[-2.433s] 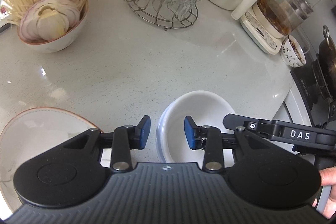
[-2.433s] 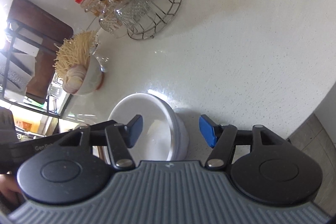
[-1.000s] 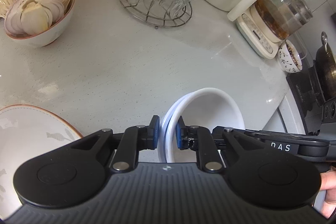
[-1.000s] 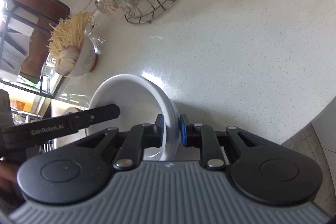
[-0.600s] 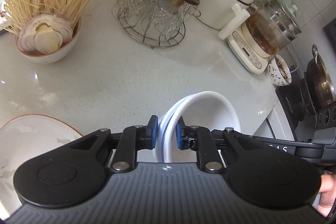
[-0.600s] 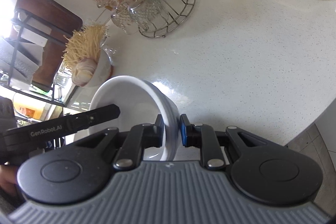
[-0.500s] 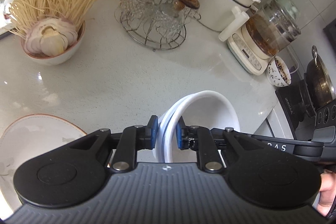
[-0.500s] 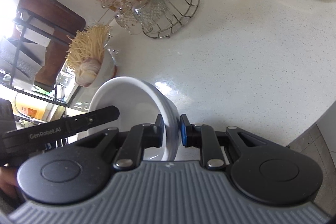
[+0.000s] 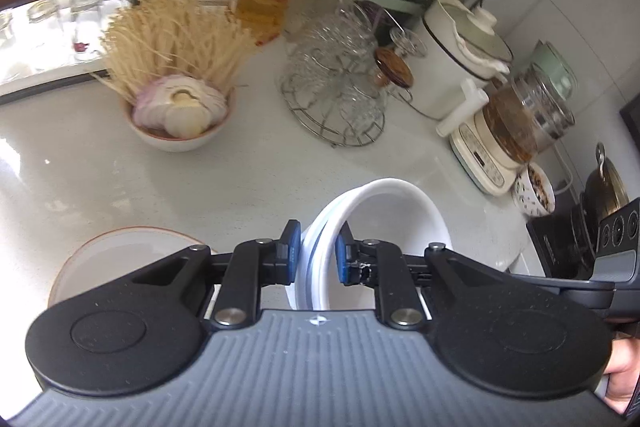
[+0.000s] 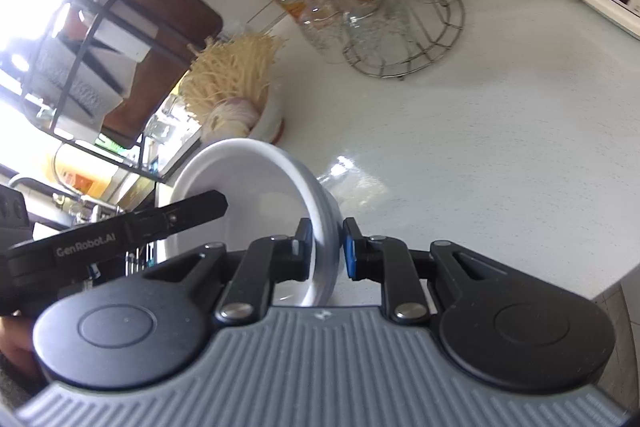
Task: Organize plates and bowls
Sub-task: 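Lift the bowl stack with both grippers and carry it over the leaf plates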
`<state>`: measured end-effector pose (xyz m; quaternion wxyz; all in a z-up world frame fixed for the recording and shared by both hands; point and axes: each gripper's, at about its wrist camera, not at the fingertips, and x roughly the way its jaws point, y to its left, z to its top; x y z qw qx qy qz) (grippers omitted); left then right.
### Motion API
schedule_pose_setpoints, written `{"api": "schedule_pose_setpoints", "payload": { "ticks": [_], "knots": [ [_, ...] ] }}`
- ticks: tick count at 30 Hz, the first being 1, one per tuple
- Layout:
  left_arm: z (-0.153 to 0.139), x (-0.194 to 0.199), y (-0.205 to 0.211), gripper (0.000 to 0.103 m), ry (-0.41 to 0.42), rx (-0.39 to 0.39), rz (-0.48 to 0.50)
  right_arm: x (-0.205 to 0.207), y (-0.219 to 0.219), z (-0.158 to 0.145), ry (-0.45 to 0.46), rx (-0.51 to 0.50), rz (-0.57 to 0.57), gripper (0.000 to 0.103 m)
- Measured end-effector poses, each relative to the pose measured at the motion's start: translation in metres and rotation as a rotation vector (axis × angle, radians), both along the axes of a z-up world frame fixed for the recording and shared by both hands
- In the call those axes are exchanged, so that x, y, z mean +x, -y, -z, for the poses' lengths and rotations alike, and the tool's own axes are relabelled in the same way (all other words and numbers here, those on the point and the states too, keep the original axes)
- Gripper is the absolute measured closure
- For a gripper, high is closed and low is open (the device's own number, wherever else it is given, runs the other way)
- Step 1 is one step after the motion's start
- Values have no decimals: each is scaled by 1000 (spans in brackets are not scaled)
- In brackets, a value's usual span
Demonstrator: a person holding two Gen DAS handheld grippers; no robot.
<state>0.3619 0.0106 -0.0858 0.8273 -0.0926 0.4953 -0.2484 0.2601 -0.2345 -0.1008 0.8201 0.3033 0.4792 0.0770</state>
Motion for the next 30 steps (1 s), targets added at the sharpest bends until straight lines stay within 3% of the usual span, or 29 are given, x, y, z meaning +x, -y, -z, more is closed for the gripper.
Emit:
{"api": "schedule_pose_setpoints", "payload": {
  "ticks": [19, 30],
  "knots": [
    [16, -37, -86, 83, -13, -50, -202, 17, -75, 5, -61, -51, -210, 84],
    [37, -42, -117, 83, -42, -29, -273, 32, -115, 25, -121, -94, -308, 84]
  ]
}}
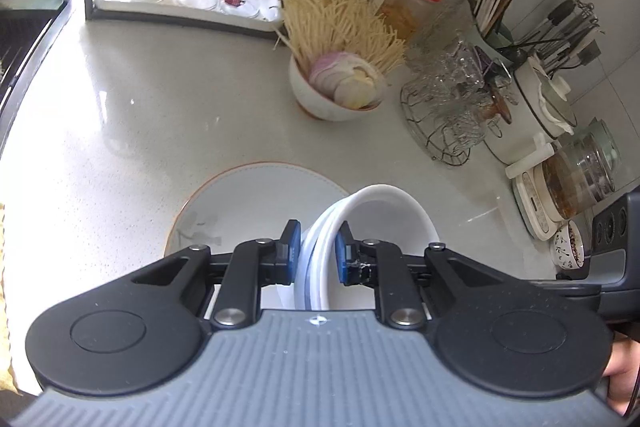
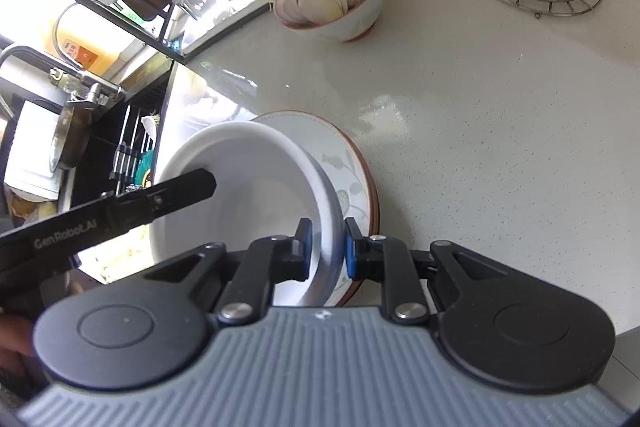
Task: Organize plates and bowls
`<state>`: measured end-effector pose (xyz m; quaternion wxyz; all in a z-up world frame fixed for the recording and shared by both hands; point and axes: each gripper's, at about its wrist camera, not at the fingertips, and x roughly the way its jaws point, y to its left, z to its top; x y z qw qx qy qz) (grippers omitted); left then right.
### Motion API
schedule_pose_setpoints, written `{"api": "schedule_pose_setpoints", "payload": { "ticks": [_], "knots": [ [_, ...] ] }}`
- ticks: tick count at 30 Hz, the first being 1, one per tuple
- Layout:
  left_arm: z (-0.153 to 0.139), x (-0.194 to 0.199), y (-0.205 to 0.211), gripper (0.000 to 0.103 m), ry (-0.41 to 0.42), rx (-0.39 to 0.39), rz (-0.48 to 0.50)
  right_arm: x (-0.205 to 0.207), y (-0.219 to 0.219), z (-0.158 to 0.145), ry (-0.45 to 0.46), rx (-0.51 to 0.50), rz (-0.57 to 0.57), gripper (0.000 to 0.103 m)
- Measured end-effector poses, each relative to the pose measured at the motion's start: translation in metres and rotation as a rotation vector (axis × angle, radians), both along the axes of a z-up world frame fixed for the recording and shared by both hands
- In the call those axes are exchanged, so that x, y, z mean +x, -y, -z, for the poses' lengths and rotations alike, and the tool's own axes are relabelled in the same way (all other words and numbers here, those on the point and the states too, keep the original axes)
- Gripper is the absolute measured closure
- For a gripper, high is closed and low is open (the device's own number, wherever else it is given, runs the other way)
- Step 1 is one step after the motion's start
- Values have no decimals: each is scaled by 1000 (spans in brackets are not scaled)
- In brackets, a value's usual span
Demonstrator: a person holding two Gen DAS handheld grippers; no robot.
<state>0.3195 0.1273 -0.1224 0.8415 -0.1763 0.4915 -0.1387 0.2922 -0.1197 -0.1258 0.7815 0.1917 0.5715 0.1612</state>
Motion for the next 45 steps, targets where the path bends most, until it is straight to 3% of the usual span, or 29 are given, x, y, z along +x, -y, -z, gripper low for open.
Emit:
{"api": "schedule_pose_setpoints", "payload": {
  "ticks": [7, 18, 23, 25, 28, 45],
  "knots": [
    [15, 1, -5, 83, -23, 18, -16, 7, -12, 14, -38, -30, -29, 84],
    [28, 11, -9, 83, -50, 44, -26, 15, -24, 15, -17, -64, -45, 82],
    [31, 10, -13, 63, -65, 65, -33, 16, -22, 10, -10, -27, -65, 81],
    [29, 6, -13, 62, -59, 80, -44, 17, -22, 5, 5, -29, -73, 77],
    [23, -1, -12, 62, -48, 103, -64, 16, -20, -4, 46, -29, -72, 63],
    [-50, -69, 33, 59, 97, 224, -183, -20, 21, -62, 270, -19, -169, 63]
  ]
}}
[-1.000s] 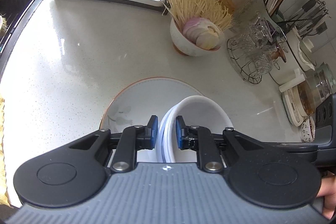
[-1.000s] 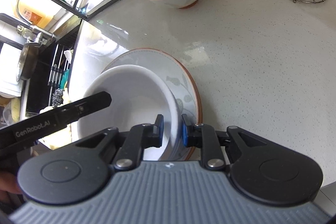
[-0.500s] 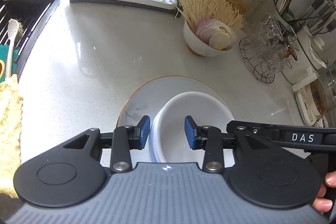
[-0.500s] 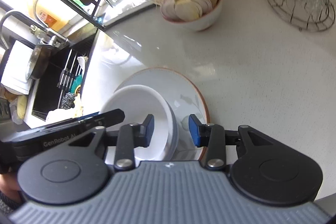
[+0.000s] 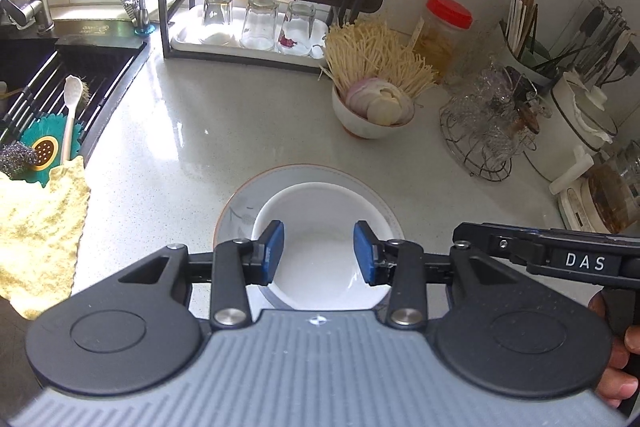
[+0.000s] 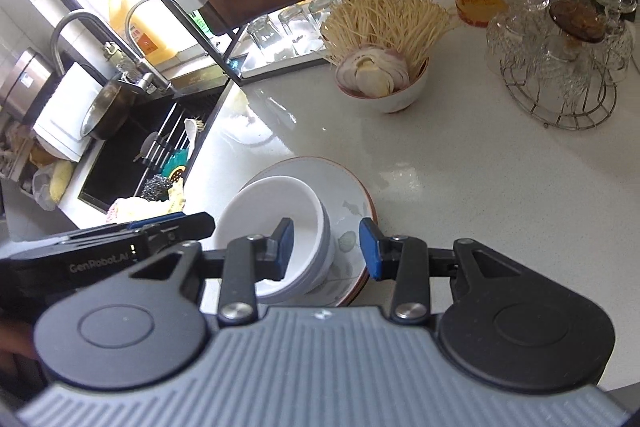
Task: Organize plates and bowls
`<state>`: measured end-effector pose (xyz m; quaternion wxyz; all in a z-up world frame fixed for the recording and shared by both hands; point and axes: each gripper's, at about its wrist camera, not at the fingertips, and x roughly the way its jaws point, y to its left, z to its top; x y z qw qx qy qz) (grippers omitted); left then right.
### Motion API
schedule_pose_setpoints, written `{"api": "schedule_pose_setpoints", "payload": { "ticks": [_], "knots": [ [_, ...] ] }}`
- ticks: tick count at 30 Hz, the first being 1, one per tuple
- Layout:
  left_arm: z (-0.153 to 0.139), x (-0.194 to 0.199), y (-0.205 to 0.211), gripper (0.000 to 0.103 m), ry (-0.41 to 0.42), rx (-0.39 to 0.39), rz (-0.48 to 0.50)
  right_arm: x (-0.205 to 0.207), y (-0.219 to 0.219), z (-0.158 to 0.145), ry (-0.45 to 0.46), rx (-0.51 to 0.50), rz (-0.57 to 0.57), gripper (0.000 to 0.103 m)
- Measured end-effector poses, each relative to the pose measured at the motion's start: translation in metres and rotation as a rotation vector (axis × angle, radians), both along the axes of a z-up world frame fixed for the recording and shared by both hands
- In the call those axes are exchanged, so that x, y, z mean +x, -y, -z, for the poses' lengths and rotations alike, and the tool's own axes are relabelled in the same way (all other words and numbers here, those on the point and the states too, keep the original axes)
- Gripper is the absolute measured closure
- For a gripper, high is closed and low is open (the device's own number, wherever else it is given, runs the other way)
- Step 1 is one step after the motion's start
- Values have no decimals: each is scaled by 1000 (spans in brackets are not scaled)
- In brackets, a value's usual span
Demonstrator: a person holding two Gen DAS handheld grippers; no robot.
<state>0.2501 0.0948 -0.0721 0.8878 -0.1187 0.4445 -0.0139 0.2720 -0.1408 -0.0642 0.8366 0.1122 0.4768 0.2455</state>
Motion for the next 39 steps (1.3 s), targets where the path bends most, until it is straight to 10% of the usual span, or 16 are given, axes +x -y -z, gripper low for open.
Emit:
{"api": "schedule_pose_setpoints", "payload": {
  "ticks": [33, 39],
  "knots": [
    [-93, -163, 78, 50, 181, 84, -96, -149, 65, -84, 306, 30, -28, 63],
    [-92, -181, 81, 44, 184, 99, -97, -158, 65, -81, 346, -26, -9, 46]
  ]
}}
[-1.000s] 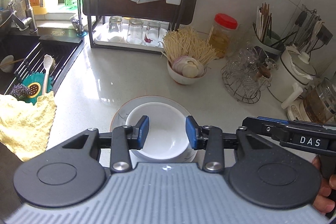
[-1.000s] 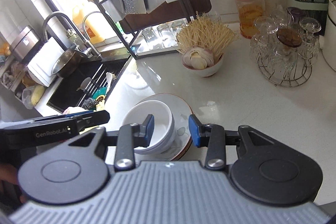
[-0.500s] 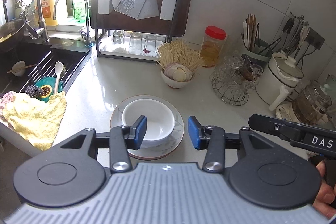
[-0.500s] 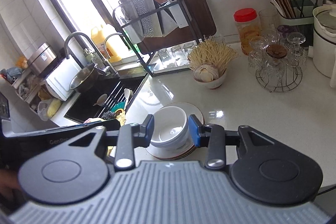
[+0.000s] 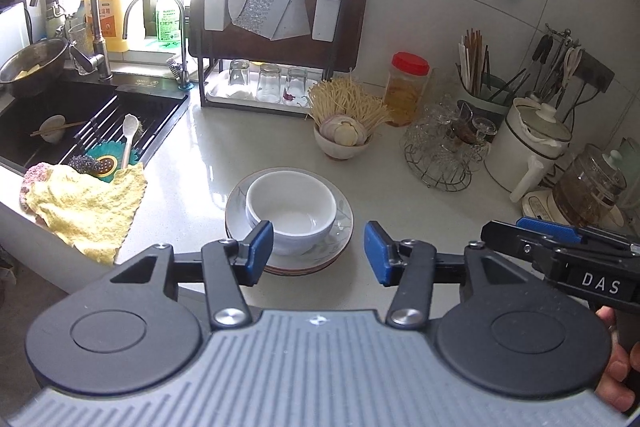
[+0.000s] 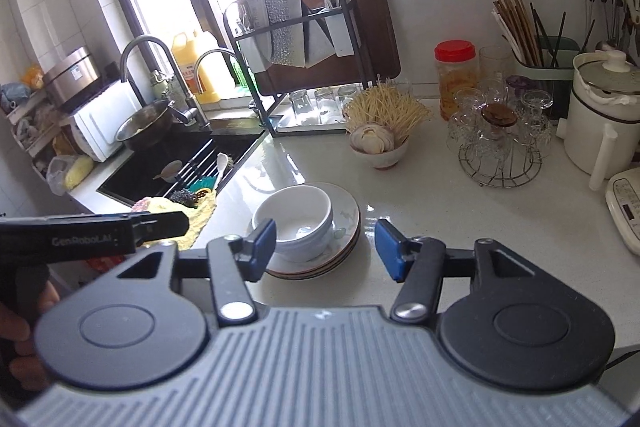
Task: Organize plates and bowls
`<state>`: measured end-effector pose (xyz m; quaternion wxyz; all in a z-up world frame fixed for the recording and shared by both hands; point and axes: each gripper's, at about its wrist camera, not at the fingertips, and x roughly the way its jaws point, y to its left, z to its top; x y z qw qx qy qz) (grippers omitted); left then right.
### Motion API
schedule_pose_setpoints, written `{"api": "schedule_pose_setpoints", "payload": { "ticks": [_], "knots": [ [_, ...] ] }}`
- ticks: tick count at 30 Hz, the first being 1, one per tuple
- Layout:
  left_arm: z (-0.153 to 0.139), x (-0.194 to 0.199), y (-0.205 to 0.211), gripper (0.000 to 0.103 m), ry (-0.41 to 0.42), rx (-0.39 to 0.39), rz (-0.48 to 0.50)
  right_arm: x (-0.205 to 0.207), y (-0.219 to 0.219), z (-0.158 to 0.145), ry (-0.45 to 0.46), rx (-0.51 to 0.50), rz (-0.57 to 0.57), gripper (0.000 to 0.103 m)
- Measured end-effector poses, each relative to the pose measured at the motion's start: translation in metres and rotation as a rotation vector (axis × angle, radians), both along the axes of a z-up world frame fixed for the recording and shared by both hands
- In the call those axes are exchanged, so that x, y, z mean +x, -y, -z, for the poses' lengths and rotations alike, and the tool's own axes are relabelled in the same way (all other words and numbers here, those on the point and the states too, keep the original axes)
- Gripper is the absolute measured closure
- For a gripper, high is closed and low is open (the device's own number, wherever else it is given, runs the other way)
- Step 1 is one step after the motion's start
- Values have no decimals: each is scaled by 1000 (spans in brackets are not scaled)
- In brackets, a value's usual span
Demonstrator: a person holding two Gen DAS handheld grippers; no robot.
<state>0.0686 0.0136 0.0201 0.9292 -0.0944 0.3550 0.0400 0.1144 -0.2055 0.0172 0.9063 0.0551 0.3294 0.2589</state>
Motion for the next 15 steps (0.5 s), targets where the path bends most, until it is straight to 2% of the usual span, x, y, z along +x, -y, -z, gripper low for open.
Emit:
{"api": "schedule_pose_setpoints", "payload": {
  "ticks": [4, 6, 8, 12, 13, 14, 15],
  "knots": [
    [2, -7, 0, 31, -7, 6, -11, -6, -1, 0, 28, -27, 11, 46],
    [3, -9, 0, 27, -18, 17, -6, -8, -2, 0, 40, -51, 18, 45],
    [5, -8, -3, 27, -32, 24, -6, -7, -1, 2, 38, -53, 31, 32],
    [7, -8, -7, 26, -44, 21, -10, -6, -2, 1, 50, -49, 41, 29],
    [7, -8, -7, 24, -47, 22, -9, -6, -2, 1, 51, -48, 44, 25],
    [7, -8, -8, 21, -49, 22, -8, -5, -3, 1, 53, -47, 43, 21],
    [7, -8, -8, 19, -49, 24, -9, -6, -4, 1, 56, -46, 40, 9]
  ]
}}
